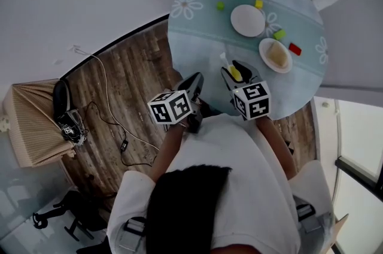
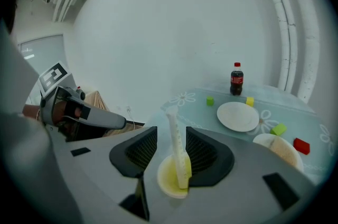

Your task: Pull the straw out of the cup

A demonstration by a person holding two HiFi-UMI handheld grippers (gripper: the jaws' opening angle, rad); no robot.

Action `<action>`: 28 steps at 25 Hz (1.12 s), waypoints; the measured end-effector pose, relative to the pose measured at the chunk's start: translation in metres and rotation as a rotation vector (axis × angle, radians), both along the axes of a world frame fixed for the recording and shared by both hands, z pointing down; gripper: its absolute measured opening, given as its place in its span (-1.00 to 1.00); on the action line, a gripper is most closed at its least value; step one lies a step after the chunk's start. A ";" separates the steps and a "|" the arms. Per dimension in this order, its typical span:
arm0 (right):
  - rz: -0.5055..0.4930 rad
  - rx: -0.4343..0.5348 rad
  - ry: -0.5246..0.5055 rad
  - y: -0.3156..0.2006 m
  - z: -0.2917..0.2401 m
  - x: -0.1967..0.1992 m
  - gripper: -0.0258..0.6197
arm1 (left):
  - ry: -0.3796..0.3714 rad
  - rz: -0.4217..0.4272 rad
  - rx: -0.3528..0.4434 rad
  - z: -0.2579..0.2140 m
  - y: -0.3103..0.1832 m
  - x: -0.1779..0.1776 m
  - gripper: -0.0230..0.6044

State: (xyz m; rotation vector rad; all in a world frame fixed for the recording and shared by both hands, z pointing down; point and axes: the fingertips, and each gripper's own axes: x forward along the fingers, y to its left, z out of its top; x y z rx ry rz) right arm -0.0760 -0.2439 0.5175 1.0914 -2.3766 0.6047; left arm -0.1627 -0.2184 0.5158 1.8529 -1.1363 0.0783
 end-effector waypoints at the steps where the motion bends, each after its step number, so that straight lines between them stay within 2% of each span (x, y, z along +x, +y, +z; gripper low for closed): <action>1: -0.002 -0.001 0.014 -0.001 0.002 0.000 -0.45 | 0.001 0.002 -0.004 0.001 0.000 0.000 -0.90; 17: -0.063 -0.006 0.123 -0.011 0.020 -0.005 -0.45 | 0.021 -0.045 -0.031 0.011 -0.002 -0.012 -0.90; 20: -0.076 0.021 0.151 -0.012 0.019 -0.006 -0.52 | 0.021 -0.059 -0.034 0.011 -0.001 -0.014 -0.90; 28: -0.074 -0.005 0.146 -0.014 0.026 -0.007 -0.64 | 0.004 -0.077 -0.049 0.015 0.001 -0.017 -0.90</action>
